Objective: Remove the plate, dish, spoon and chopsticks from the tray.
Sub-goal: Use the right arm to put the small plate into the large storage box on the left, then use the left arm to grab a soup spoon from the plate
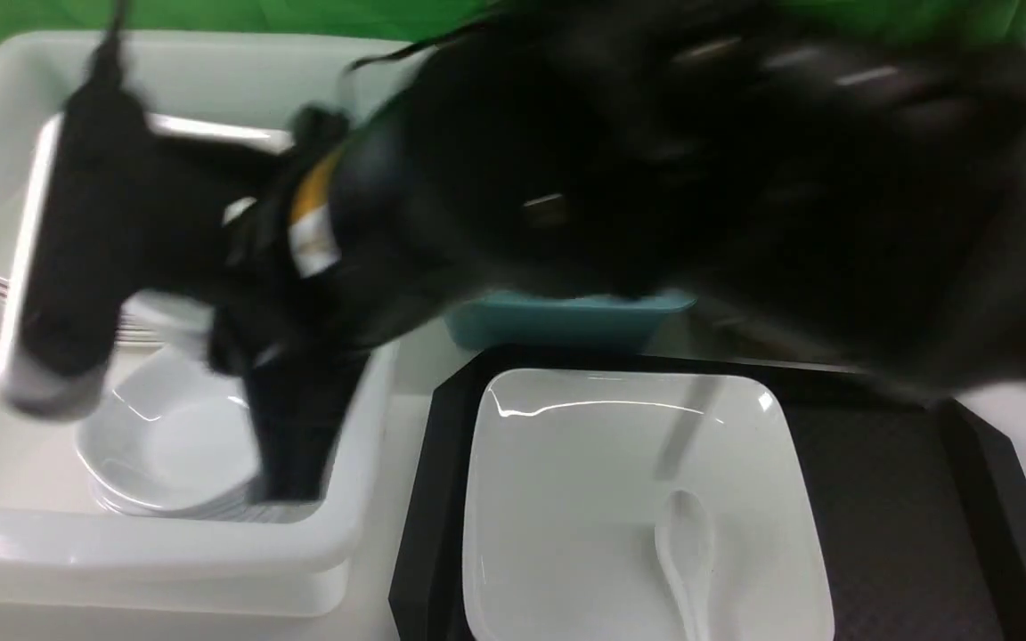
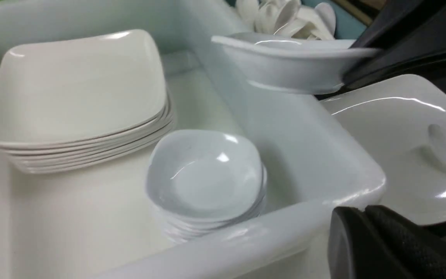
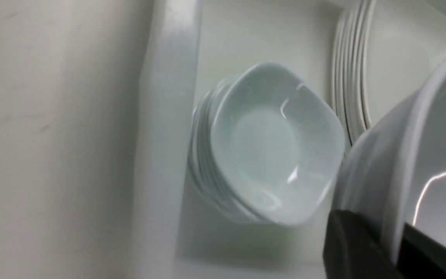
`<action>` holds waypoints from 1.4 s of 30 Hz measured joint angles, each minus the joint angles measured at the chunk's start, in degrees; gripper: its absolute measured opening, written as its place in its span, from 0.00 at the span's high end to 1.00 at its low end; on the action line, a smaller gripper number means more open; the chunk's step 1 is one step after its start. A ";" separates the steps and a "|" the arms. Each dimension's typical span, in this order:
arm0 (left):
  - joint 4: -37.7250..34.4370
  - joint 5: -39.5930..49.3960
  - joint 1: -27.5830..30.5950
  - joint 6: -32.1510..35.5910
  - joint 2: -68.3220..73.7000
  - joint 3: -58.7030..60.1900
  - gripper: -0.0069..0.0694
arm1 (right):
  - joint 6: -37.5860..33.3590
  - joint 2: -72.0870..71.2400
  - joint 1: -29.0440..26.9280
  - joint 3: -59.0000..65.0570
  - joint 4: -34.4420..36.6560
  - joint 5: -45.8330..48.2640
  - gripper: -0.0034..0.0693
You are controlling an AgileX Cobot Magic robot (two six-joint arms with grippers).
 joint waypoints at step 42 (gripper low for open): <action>-24.78 -6.78 0.00 16.24 33.99 -0.36 0.89 | 47.67 -35.55 -7.49 35.14 -16.93 24.47 0.80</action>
